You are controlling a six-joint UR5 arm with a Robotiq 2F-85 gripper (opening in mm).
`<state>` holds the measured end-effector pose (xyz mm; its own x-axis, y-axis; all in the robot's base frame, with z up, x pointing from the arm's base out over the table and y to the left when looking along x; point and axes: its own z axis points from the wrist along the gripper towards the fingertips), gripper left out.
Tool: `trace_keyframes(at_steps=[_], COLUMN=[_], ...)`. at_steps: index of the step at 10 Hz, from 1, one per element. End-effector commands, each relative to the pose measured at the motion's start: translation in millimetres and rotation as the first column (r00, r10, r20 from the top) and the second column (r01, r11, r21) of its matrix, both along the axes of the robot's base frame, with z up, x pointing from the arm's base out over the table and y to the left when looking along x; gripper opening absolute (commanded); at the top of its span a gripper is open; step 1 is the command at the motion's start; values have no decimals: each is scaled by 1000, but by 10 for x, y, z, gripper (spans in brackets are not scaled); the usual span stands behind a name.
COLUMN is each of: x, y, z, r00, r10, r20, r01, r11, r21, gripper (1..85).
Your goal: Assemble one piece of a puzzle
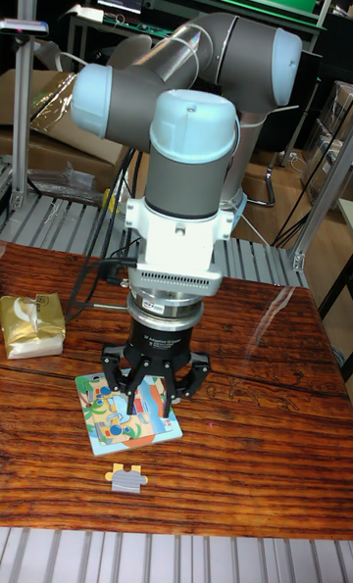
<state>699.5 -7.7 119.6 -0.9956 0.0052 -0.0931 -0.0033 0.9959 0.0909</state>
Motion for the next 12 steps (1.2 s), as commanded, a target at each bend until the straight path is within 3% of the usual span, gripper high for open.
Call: trace_keyframes(at_steps=[1,3,7,9,12], x=[-206,-333,-297,-137,136], y=[-77,-29,-45,-65,-67], z=[-31,-26,-29,-102,-375], r00=[997,989,991,997,999], r10=[-14,-56,-59,-32,-19], r20=[-82,-135,-121,-73,-42], r01=[12,55,58,31,20], r11=[1000,998,998,999,1000], r21=[-24,-8,-13,-8,9], gripper=[447,450,507,530,563])
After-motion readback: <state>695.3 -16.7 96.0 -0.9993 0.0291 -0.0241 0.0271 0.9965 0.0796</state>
